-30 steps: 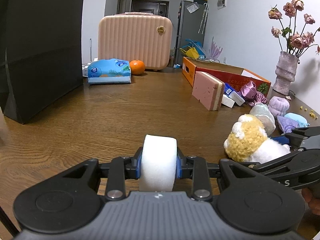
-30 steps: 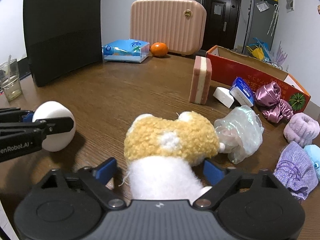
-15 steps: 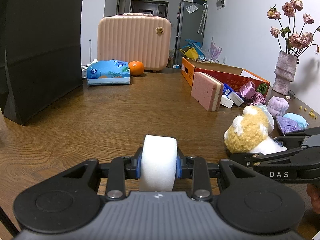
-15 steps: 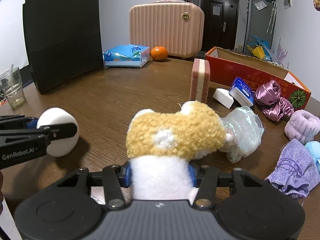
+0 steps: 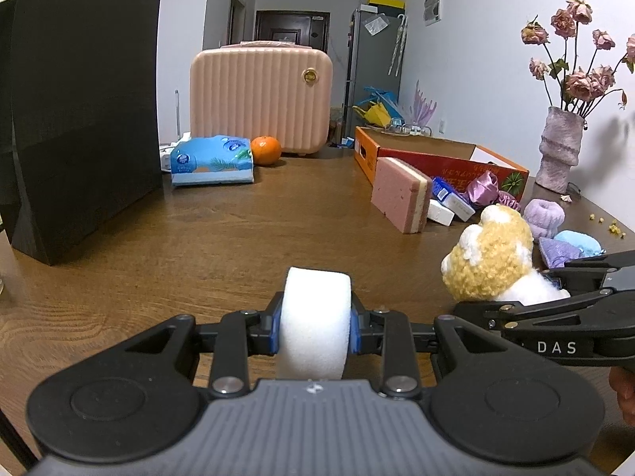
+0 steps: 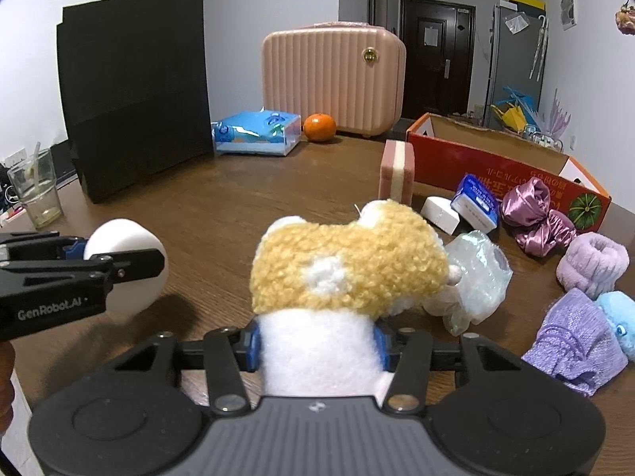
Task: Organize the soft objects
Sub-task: 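Carry the sponge and plush sheep in both grippers over the cardboard box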
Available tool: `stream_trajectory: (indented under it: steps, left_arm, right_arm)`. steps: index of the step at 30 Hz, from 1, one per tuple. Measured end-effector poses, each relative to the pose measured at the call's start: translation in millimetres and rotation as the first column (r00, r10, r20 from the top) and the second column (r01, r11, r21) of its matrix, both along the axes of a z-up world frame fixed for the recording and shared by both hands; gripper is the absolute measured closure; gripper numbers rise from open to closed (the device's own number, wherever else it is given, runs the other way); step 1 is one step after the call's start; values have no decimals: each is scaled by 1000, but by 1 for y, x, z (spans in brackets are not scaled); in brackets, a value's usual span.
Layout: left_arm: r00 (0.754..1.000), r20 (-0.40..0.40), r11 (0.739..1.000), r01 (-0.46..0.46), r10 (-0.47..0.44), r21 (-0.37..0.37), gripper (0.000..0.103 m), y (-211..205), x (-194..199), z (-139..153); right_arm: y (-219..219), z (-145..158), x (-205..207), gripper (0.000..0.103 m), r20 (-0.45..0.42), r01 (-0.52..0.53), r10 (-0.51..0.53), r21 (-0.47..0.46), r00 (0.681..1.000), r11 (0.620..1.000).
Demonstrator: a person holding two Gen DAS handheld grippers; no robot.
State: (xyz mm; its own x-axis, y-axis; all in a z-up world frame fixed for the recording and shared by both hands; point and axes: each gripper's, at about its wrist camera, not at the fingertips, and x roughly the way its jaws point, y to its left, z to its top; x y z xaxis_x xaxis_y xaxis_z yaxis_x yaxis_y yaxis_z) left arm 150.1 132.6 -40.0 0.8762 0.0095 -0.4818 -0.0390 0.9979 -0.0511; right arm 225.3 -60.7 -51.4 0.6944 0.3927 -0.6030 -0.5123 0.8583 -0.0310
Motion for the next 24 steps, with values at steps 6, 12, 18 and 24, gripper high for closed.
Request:
stream_trajectory:
  steps: [6,12,18,24]
  left_arm:
    - [1000,27,1000,7,-8,12,73,-9,-3,11]
    - [998,57,999,30,-31,23,73,-25,1,24]
    - [995,79,998,55,-57,32,73,-46,12,35]
    - [992,95,997,77,-80,29,73,-66,28,43]
  right_arm:
    - [-8,13,-6,54,37,1,-2,19,999,1000]
    - [-23,27,-6,54,74,15,-17,35,997,999]
    - [-43,40,0,54,109,37,-43,50,993,998]
    - [-64,51,11,54,139,57,-66,63,988,996]
